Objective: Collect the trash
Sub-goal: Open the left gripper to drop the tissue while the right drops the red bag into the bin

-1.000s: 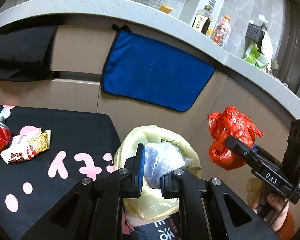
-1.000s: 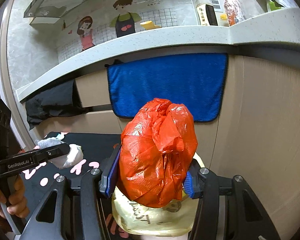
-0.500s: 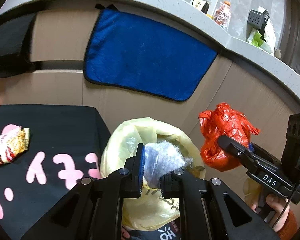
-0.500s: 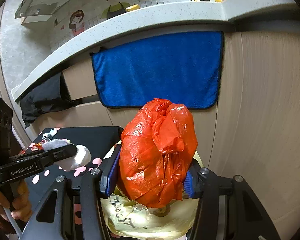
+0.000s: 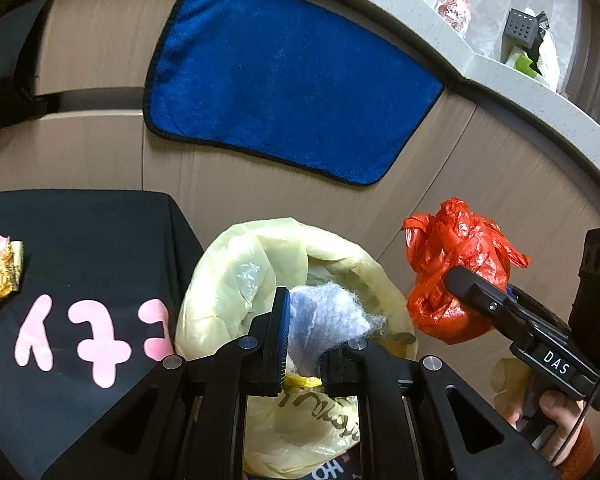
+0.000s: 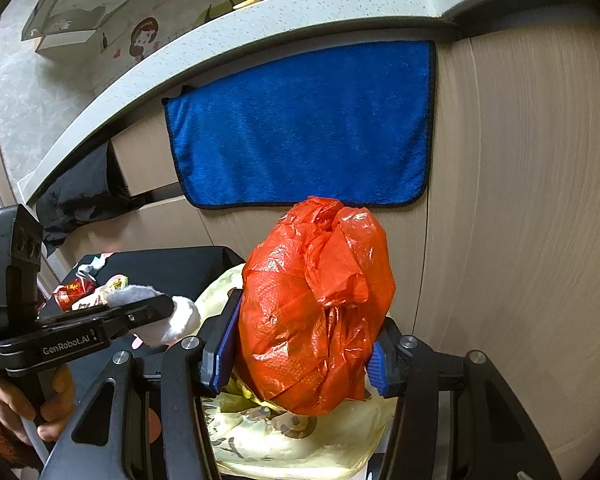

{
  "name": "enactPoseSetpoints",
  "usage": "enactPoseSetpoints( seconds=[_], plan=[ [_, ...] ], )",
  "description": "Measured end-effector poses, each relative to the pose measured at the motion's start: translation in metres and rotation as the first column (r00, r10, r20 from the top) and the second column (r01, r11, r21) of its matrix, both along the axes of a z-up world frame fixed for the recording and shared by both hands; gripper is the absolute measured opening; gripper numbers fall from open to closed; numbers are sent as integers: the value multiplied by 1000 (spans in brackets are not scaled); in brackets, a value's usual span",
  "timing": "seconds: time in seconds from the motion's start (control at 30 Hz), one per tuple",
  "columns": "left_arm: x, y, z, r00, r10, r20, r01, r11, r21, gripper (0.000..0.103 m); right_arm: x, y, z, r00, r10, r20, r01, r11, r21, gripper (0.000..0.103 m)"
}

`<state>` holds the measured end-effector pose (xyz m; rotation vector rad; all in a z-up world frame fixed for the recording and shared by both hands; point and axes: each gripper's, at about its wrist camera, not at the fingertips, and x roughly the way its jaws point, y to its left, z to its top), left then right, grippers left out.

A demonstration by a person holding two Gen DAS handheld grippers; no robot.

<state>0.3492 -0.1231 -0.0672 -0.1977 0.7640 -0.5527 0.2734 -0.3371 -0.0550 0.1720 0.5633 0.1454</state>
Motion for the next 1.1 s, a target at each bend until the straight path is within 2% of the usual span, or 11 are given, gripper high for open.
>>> enactPoseSetpoints(
  seconds=[0.2,0.27,0.33,0.37,0.4,0.53,0.73,0.8,0.87,0.9,1.1],
  plan=[
    [12,-9,-4,1000,-10,-11,10,1000,-2,13,8,-6,-7,1000,-4,-22,5,1000,7,50],
    [17,-8,-4,999,-26,-31,25,999,-35,14,11,-7,-10,1000,-5,-28,5,1000,7,50],
    [23,-7,-2,998,-46,-42,43,997,-66,29,15,-7,-12,999,-5,-33,5,1000,7,50],
    [25,-6,-1,998,-54,-44,50,996,-69,47,17,-7,-13,999,-6,-35,6,1000,7,50],
    [27,-4,0,997,-56,-45,52,996,-78,53,18,-7,-14,999,-6,-36,7,1000,9,50],
    [28,19,11,999,8,-38,-12,994,-108,54,25,-5,-16,999,-1,-44,2,1000,24,50],
    [11,62,29,993,118,2,-117,992,-48,54,37,9,-19,998,22,-52,-20,999,34,51],
    [3,83,30,988,151,12,-150,988,-39,53,41,15,-19,998,22,-52,-20,999,32,57],
    [-4,106,30,982,185,24,-184,983,-25,54,45,19,-20,998,12,-57,-10,1000,30,70],
    [-8,116,30,979,200,30,-199,980,-21,53,46,20,-20,998,9,-56,-7,1000,30,73],
    [-29,204,21,942,329,59,-330,944,5,53,46,39,-9,1000,-7,-30,6,1000,-16,75]
  ],
)
